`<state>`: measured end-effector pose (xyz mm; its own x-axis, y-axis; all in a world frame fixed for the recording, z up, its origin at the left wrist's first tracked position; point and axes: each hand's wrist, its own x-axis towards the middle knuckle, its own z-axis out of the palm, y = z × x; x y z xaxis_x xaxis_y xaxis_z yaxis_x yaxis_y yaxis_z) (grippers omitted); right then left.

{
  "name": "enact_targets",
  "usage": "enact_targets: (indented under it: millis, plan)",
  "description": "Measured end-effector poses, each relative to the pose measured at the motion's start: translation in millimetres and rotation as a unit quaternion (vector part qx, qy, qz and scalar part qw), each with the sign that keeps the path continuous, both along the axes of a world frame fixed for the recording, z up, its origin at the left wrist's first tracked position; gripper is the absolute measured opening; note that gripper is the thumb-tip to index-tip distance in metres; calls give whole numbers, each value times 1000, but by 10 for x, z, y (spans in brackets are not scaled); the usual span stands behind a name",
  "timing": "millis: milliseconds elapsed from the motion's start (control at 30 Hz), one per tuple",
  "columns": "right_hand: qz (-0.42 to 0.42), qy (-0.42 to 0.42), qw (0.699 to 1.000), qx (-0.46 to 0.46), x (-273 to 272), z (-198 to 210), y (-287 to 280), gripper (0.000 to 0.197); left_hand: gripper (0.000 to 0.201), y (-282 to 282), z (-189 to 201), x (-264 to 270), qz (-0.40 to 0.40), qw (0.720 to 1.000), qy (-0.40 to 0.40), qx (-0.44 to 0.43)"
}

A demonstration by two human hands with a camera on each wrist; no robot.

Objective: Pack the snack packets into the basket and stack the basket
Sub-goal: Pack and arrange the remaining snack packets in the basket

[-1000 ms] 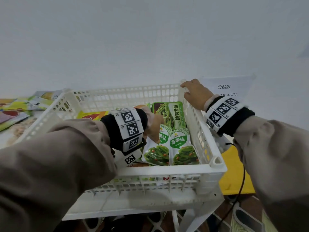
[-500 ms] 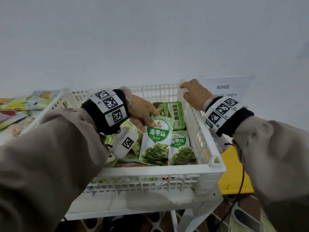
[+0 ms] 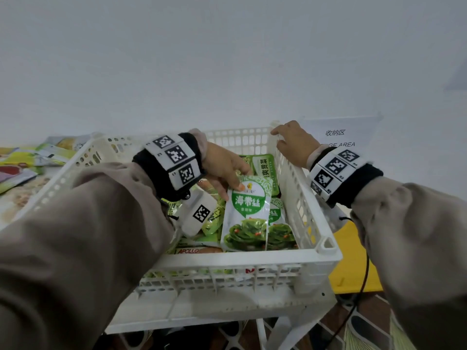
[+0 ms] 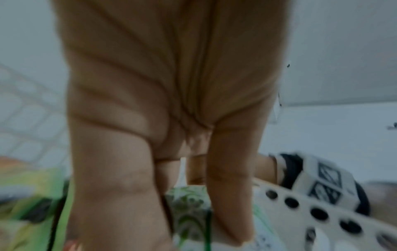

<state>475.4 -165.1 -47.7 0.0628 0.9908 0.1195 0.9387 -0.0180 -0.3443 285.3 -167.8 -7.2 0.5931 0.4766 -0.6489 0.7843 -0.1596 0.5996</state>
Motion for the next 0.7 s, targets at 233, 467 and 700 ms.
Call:
enact_targets:
  millis: [233, 467, 700]
  plan:
    - [4, 2, 1000, -2, -9, 11, -15, 39, 15, -184, -258, 209, -87, 974, 153, 144]
    - [2, 3, 1000, 1, -12, 16, -20, 39, 62, -266, -239, 305, -230, 891, 218, 325]
    - [2, 3, 1000, -3, -14, 25, -23, 39, 77, -338, -398, 290, -243, 902, 206, 291]
